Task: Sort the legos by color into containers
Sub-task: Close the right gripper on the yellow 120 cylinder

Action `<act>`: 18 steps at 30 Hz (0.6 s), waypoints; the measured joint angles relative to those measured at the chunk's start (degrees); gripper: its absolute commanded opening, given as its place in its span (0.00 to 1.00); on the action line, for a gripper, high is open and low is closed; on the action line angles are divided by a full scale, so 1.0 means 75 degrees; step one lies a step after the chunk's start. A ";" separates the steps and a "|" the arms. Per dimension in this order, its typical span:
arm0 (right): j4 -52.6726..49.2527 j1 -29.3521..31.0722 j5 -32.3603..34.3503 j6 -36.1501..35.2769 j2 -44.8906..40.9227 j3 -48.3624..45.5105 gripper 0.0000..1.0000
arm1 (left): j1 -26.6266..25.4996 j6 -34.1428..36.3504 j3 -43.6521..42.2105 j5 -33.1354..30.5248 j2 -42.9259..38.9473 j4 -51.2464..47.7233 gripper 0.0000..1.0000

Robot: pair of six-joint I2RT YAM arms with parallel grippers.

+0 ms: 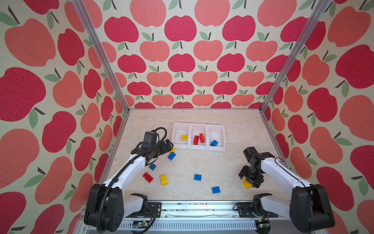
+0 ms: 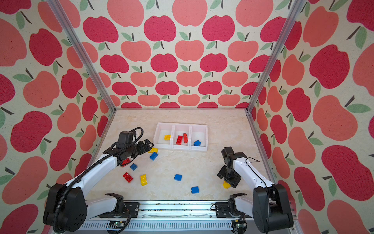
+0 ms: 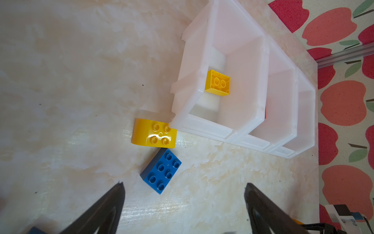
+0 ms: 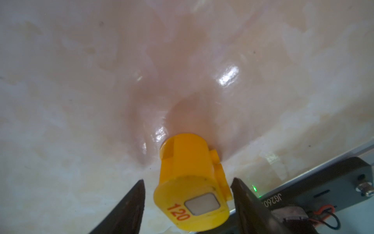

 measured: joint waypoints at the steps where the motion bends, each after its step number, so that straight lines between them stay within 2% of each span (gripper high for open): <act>1: -0.0003 0.0000 0.0000 -0.0020 0.0000 0.0000 0.59 | 0.0000 0.0000 -0.0003 0.0000 0.0000 0.0003 0.94; 8: -0.0029 0.0000 0.0026 -0.0134 0.0000 0.0003 0.40 | 0.0000 -0.0003 -0.0003 0.0000 -0.0067 0.0000 0.95; 13: -0.0032 0.0000 0.0029 -0.0154 -0.0017 0.0006 0.34 | 0.0000 -0.0003 -0.0003 -0.0003 -0.0195 0.0003 0.95; 18: -0.0035 0.0020 -0.0020 -0.0154 -0.0137 0.0006 0.32 | 0.0000 -0.0003 -0.0035 -0.0006 -0.0335 0.0003 0.95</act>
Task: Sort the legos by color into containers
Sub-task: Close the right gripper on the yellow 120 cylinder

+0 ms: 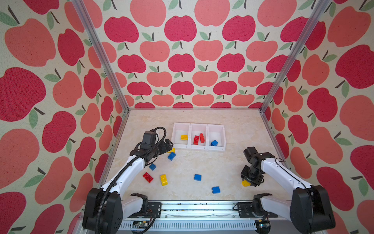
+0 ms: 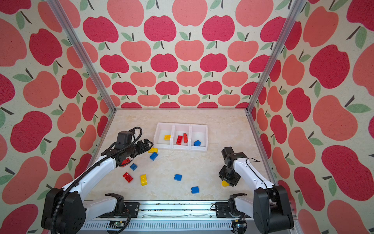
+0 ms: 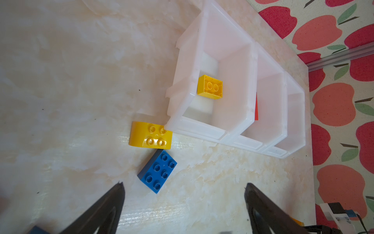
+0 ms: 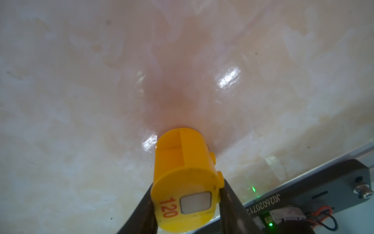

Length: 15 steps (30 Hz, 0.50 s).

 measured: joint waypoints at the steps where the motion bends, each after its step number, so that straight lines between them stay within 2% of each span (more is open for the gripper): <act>1: 0.0000 0.0038 -0.0006 0.0000 -0.0038 0.0009 0.32 | 0.0000 -0.0003 -0.0017 0.0000 -0.0032 -0.0003 0.95; 7: -0.0064 0.0766 0.0064 -0.0032 0.0020 0.0880 0.32 | 0.0000 -0.0006 -0.0082 -0.0017 -0.0082 -0.0003 0.95; 15: 0.0102 0.2075 0.0251 -0.0437 0.1055 0.2830 0.32 | 0.0000 -0.0058 -0.0143 -0.0064 -0.0169 -0.0006 0.95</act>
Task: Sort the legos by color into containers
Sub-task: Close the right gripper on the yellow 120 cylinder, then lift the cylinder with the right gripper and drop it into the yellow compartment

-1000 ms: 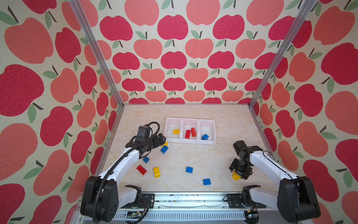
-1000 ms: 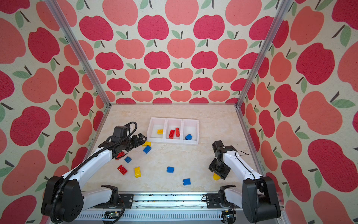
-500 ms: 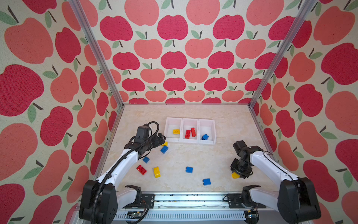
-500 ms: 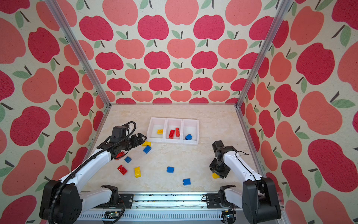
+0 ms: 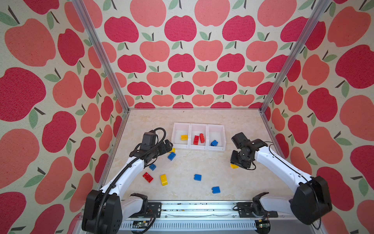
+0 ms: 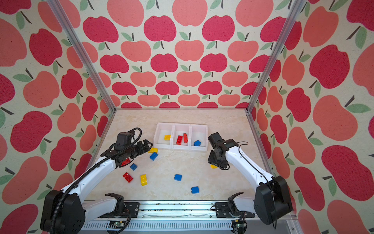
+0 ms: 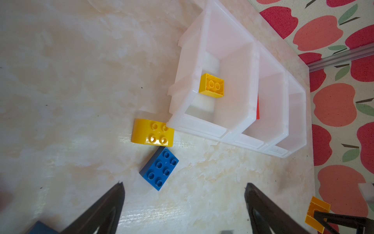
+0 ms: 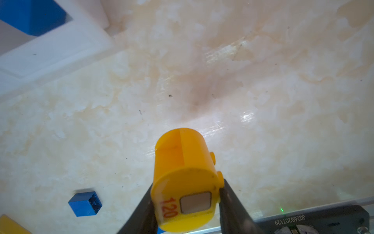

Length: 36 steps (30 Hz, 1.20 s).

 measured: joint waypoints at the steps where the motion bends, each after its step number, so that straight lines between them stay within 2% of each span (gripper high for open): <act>1: 0.0041 0.0143 0.0006 -0.0090 0.0166 0.0245 0.32 | 0.0000 -0.0003 -0.0017 -0.0012 -0.0035 0.0003 0.95; 17: 0.0702 0.1950 -0.0163 -0.1821 0.3200 0.4348 0.32 | 0.0000 -0.0143 -0.0195 -0.0108 -0.0423 -0.0122 0.95; 27: 0.0901 0.2369 -0.0557 -0.2576 0.5085 0.6741 0.32 | 0.0000 -0.0166 -0.0315 -0.0154 -0.0793 -0.0204 0.95; 36: 0.0874 0.2439 -0.0842 -0.3060 0.7114 0.9259 0.32 | 0.0000 -0.0166 -0.0350 -0.0219 -0.0898 -0.0265 0.96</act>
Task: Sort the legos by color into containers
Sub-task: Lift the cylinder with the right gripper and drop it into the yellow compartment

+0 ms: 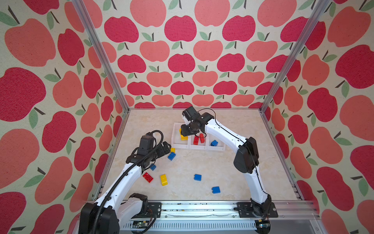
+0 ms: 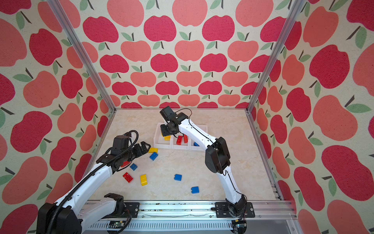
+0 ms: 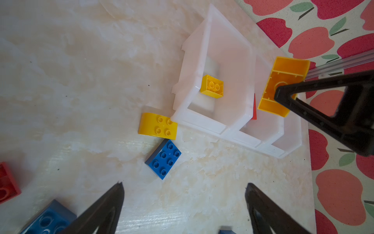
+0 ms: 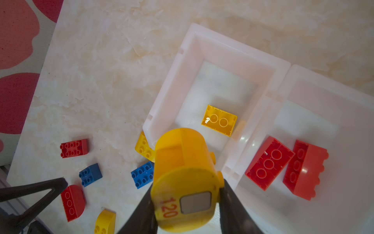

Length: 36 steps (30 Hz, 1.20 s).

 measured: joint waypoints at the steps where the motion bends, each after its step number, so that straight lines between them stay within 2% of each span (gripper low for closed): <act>1: -0.0055 0.0000 -0.0026 -0.0038 0.0248 0.0344 0.32 | 0.0000 0.0000 0.0003 -0.0003 -0.0006 0.0000 0.96; 12: -0.0265 -0.0003 -0.0227 -0.0224 0.1813 0.2107 0.35 | 0.0000 0.0000 0.0003 -0.0064 0.0000 -0.0172 0.96; 17: -0.0265 -0.0012 -0.0312 -0.0230 0.2057 0.2224 0.51 | 0.0000 0.0000 0.0003 -0.0067 0.0044 -0.0233 0.96; 21: -0.0268 -0.0029 -0.0376 -0.0256 0.2084 0.2232 0.58 | 0.0000 0.0000 0.0003 -0.0067 0.0163 -0.0256 0.96; 36: -0.0294 -0.0047 -0.0490 -0.0254 0.2084 0.2323 0.60 | 0.0000 0.0003 0.0003 -0.0117 0.0224 -0.0262 0.95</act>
